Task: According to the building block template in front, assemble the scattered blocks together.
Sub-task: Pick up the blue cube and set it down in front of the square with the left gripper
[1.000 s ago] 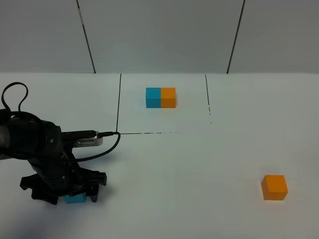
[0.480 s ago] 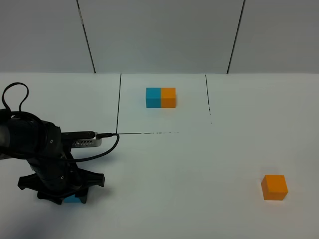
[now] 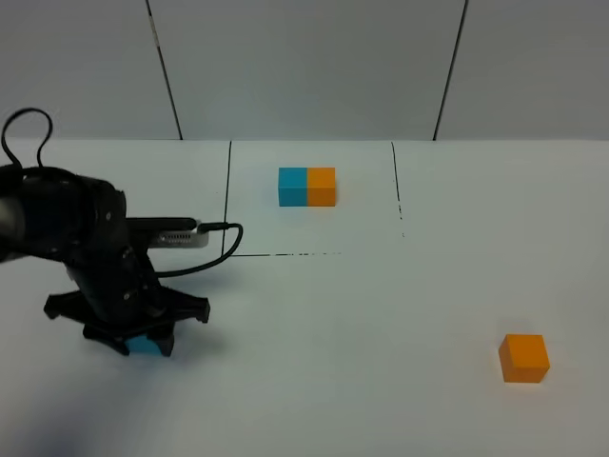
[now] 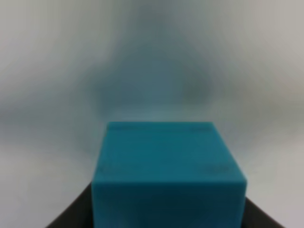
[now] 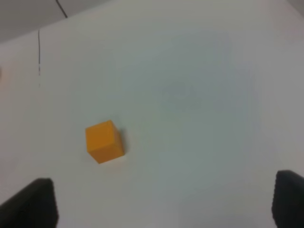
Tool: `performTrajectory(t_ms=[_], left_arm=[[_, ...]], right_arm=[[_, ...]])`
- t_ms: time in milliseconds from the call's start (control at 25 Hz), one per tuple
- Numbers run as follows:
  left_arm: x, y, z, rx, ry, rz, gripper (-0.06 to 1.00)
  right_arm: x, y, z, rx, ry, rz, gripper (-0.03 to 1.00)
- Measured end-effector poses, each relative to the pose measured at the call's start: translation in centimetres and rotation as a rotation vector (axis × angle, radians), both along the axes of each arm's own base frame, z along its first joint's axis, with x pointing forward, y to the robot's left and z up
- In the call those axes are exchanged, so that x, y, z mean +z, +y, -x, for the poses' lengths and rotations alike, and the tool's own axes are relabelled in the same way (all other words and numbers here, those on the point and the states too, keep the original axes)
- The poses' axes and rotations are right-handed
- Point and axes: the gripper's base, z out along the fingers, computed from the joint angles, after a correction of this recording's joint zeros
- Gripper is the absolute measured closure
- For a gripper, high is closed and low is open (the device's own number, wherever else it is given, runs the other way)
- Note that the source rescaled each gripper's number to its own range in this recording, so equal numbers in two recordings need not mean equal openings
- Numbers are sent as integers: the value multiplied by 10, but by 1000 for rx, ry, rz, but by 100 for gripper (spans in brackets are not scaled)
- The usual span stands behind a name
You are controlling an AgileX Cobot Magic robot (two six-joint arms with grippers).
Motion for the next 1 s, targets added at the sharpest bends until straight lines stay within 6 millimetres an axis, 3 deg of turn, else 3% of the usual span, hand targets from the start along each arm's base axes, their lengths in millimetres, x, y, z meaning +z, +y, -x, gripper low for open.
performTrajectory(t_ms=[240,440,720,1000], left_arm=[[50,-13,-21,-440,-33,26,94],[62,-36,-22,-820,-85,100,94],[37,-104,-22,-1121,-76,92,94],[21,-175,-24,-1296,-66,56,94]], right_arm=[[0,0,0,0,0,0,17],[0,0,0,0,0,1,17],[0,0,0,0,0,1,17],[0,0,0,0,0,0,17]])
